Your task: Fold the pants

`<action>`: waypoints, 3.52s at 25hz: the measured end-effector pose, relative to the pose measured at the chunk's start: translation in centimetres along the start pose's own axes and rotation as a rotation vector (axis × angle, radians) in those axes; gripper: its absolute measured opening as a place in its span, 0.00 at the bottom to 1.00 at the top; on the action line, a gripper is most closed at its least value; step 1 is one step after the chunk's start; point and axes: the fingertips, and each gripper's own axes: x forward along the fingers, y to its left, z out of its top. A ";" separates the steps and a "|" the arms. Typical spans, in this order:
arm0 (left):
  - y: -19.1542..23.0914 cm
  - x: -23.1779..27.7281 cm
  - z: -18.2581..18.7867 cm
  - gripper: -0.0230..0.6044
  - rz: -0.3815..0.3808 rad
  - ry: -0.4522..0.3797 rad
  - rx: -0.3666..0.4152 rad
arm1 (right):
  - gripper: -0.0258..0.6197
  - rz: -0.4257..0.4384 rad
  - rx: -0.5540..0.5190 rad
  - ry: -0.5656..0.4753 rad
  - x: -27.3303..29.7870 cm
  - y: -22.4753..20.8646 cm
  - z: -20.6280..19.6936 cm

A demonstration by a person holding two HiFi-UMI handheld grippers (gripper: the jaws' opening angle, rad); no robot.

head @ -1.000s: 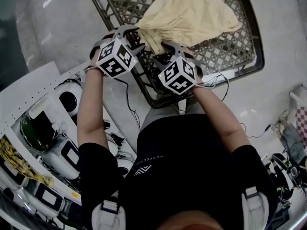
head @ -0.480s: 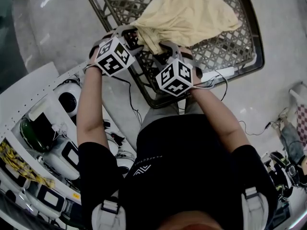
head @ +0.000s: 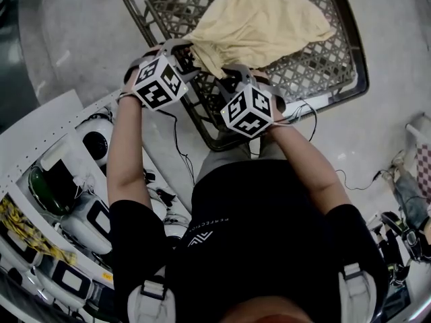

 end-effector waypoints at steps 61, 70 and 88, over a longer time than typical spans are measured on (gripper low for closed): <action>-3.9 -1.4 15.6 0.11 0.025 0.033 0.089 | 0.19 0.138 0.279 -0.189 -17.5 -8.9 -3.5; 1.7 0.3 17.6 0.11 0.090 0.051 0.028 | 0.19 0.102 0.278 -0.198 -16.6 -15.5 -2.3; 8.2 5.6 18.4 0.11 0.133 0.062 -0.082 | 0.20 0.022 0.300 -0.155 -11.9 -22.8 -4.3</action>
